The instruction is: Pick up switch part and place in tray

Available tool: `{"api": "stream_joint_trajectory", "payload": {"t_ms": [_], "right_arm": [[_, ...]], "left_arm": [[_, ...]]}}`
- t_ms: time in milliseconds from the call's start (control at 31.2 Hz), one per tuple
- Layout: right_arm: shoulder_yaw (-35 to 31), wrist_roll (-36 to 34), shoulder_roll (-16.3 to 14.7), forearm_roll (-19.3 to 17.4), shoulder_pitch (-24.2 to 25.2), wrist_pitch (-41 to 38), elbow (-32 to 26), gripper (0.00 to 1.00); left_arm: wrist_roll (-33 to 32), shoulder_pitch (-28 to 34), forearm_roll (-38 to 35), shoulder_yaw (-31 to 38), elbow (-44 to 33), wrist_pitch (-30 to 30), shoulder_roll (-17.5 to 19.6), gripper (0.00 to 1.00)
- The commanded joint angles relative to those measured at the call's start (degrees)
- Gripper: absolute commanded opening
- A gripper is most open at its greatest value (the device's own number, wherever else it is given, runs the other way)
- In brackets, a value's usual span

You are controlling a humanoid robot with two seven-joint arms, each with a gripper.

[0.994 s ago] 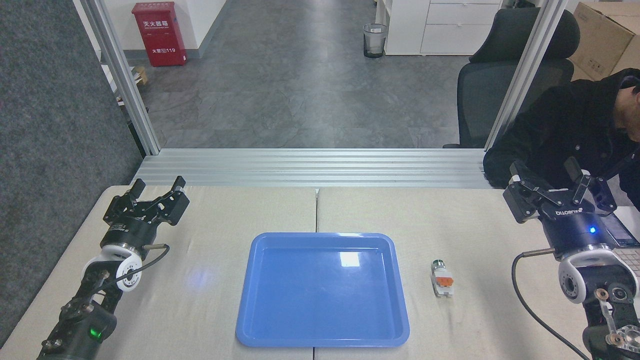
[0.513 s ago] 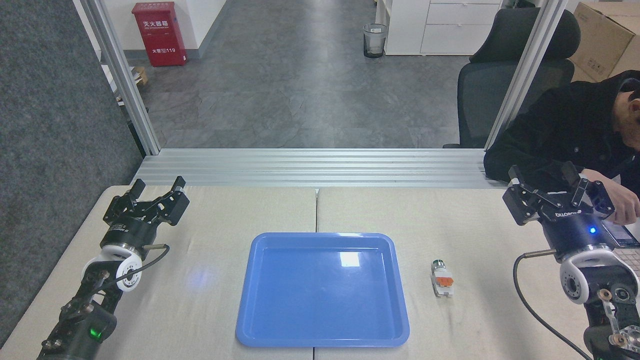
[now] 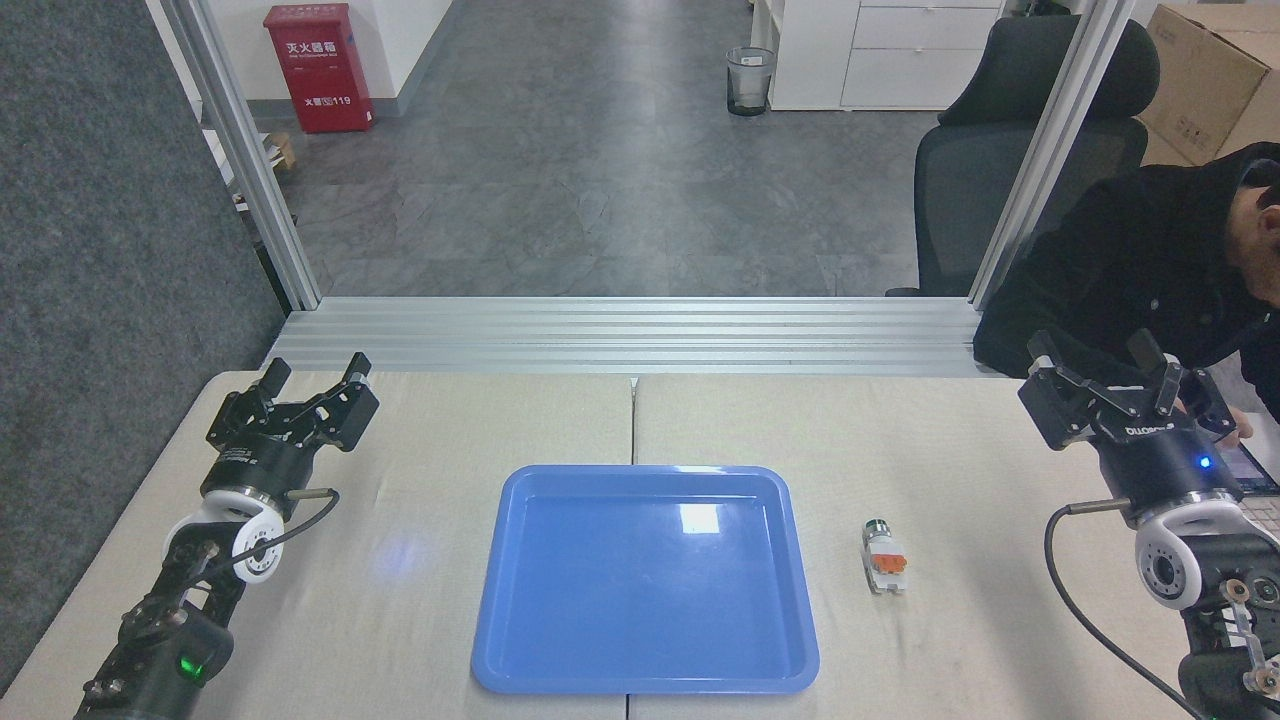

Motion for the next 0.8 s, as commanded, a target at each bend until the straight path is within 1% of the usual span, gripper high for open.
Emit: {"api": "stream_joint_trajectory", "payload": {"t_ms": [0, 609, 770], "right_arm": [[-0.9, -0.4, -1.0, -1.5, 0.1, 0.0, 1.6, 0.99], [-1.1, -0.4, -1.2, -1.7, -0.1, -0.1, 0.9, 0.99], [-2.1, -0.4, -0.1, -1.7, 0.0, 0.0, 0.9, 0.99]], "left_arm": [[0.0, -0.1, 0.0, 0.0, 0.0, 0.0, 0.0, 1.0], [0.0, 0.0, 0.0, 0.0, 0.0, 0.0, 0.0, 1.0], [0.0, -0.1, 0.0, 0.0, 0.0, 0.0, 0.0, 1.0]]}}
